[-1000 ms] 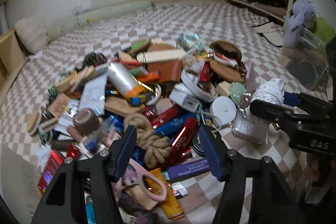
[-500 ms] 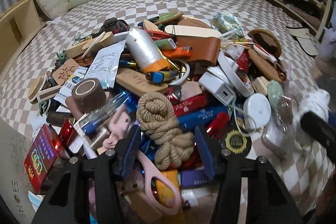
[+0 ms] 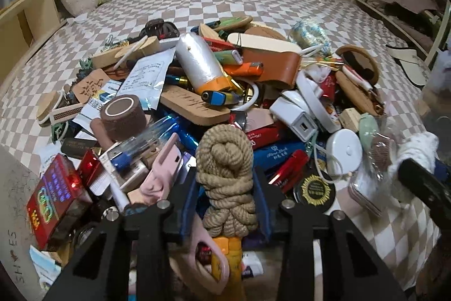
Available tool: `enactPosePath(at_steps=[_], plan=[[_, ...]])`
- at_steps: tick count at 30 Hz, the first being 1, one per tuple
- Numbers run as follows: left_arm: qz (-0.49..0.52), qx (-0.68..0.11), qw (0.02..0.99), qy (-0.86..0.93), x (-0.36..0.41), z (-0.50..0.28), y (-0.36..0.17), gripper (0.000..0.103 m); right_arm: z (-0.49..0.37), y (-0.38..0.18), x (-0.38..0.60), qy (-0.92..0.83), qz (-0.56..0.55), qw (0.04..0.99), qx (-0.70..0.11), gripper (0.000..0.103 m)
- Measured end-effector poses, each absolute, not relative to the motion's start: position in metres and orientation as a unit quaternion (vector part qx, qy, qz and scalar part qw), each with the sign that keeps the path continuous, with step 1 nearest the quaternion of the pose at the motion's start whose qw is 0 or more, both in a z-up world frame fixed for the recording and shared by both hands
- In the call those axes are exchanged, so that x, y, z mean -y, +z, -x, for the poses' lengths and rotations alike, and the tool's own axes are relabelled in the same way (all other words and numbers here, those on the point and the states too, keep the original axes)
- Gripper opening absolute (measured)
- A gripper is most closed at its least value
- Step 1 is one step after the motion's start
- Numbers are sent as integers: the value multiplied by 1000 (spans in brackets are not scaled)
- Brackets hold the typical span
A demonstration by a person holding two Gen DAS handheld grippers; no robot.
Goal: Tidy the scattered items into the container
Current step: 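Close the left tool on the rope knot while the right tool grips the yarn ball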
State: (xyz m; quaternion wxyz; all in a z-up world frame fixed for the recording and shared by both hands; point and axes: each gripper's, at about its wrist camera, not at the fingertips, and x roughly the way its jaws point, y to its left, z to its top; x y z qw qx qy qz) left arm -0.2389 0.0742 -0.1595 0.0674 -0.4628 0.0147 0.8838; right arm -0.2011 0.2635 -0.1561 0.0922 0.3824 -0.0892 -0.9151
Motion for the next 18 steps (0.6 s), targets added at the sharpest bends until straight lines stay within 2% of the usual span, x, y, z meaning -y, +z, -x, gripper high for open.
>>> enactPosePath(at_steps=[18], plan=[[421, 5, 100, 902, -66, 143, -114, 36, 137, -157, -251, -906, -408, 79, 77, 71]])
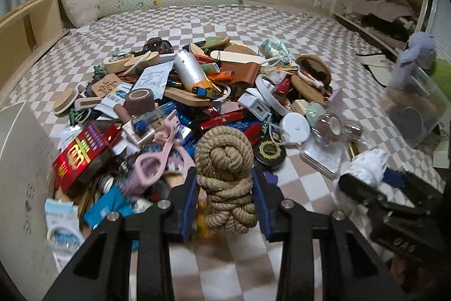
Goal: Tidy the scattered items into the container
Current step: 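Close the left tool on the rope knot while the right tool grips the yarn ball, then carry both items over the white box and open both tools to drop them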
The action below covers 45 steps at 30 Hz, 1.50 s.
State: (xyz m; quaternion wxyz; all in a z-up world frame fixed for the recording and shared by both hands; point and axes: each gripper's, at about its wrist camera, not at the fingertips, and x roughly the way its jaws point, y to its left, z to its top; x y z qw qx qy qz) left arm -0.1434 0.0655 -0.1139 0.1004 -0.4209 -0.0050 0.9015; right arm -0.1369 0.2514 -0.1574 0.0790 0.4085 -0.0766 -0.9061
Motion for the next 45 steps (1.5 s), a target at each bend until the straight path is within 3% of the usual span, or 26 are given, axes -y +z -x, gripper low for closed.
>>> enactPosePath(at_steps=[10, 29, 37, 45], plan=[[370, 28, 75, 925, -29, 87, -78, 36, 95, -135, -221, -915, -385, 107, 49, 71], [216, 72, -20, 973, 121, -5, 53, 36, 82, -3, -113, -941, -267, 206, 36, 71], [215, 61, -110, 968, 191, -31, 58, 36, 73, 15, -19, -924, -258, 283, -2, 72], [248, 70, -157, 953, 240, -34, 29, 36, 67, 8, 44, -904, -270, 330, -27, 71]])
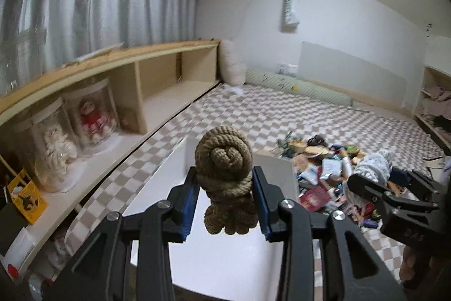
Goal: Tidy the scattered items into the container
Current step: 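Carry both items over the white box and open both tools to drop them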
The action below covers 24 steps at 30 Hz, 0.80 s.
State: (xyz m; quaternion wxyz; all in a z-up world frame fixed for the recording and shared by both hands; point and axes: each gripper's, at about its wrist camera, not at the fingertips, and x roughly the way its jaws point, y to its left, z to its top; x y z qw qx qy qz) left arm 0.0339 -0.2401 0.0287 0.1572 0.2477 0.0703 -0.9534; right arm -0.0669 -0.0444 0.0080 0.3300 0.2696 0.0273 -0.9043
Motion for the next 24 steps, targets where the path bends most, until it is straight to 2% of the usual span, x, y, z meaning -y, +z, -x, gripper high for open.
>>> enactPosePath(at_steps=[10, 24], plan=[[-314, -90, 181, -928, 277, -15, -33, 36, 74, -22, 96, -879, -308, 361, -44, 72], [-382, -124, 178, -899, 304, 13, -85, 38, 89, -62, 135, -858, -338, 382, -65, 72]])
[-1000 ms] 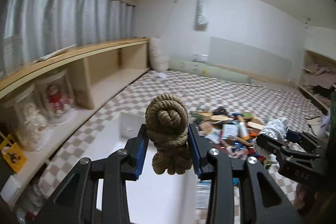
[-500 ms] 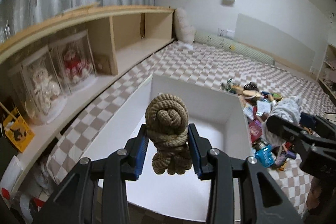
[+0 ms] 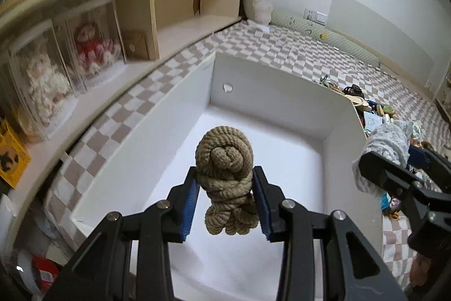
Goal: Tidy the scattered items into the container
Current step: 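Carry both items over the white box and open both tools to drop them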
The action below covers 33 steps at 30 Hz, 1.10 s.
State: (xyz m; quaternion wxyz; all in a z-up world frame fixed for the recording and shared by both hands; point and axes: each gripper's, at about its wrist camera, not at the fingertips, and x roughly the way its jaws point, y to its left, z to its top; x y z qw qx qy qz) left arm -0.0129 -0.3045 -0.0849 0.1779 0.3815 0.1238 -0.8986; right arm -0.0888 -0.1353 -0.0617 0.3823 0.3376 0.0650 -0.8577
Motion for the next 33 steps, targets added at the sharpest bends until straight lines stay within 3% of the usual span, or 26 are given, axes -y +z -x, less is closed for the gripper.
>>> enactPosePath(at_steps=[6, 8, 9, 10, 23, 26, 30, 33], plan=[[-392, -128, 183, -892, 309, 15, -95, 39, 96, -73, 147, -850, -350, 387, -68, 72], [-391, -131, 188, -891, 311, 15, -96, 55, 98, -76, 151, -849, -353, 387, -69, 72], [-388, -137, 193, -891, 312, 14, -96, 74, 99, -78, 153, -847, -356, 388, -70, 72], [-383, -141, 197, -891, 314, 12, -96, 82, 100, -79, 155, -846, -358, 389, -71, 72], [-363, -162, 200, -895, 320, 0, -90, 82, 102, -101, 166, -834, -378, 391, -92, 72], [-362, -157, 196, -898, 319, 1, -87, 82, 101, -102, 165, -833, -376, 395, -94, 75], [-360, -150, 193, -900, 316, 2, -84, 82, 101, -101, 160, -836, -372, 392, -95, 91], [-360, -146, 189, -902, 313, 2, -83, 82, 98, -99, 156, -839, -369, 387, -99, 92]])
